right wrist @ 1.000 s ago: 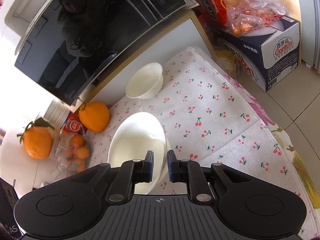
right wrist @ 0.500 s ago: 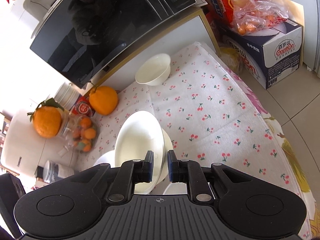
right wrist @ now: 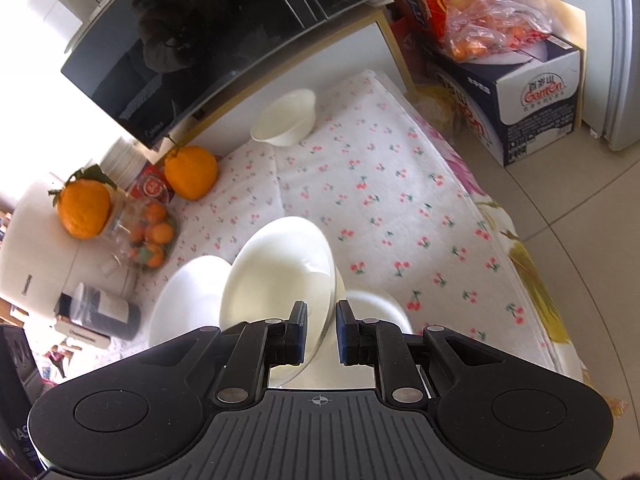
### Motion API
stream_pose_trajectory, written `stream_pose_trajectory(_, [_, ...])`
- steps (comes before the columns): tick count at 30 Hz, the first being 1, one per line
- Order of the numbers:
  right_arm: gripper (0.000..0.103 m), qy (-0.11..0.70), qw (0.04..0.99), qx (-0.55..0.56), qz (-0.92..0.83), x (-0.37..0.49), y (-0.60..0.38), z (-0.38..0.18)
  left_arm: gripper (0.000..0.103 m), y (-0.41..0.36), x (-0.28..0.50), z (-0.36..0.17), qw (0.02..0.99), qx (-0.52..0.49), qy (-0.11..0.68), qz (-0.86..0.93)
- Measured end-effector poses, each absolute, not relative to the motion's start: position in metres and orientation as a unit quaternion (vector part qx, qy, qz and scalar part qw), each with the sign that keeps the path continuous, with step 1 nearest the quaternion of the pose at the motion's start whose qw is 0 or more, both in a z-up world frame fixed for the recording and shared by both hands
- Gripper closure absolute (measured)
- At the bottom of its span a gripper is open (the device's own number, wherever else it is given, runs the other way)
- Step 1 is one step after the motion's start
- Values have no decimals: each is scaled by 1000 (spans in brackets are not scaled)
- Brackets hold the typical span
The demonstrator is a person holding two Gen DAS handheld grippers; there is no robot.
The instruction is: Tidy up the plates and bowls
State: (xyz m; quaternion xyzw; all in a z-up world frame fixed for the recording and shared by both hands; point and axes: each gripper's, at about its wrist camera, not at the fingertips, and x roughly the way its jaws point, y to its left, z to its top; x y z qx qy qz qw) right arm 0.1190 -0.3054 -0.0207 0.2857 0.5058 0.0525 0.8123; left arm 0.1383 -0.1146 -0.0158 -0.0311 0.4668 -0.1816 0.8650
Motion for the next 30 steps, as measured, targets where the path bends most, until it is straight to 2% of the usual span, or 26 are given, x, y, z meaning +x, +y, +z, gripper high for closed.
stream_pose_trajectory(30, [84, 563, 795, 224, 28, 107, -296, -48, 86, -135, 121, -40, 847, 32, 495, -194])
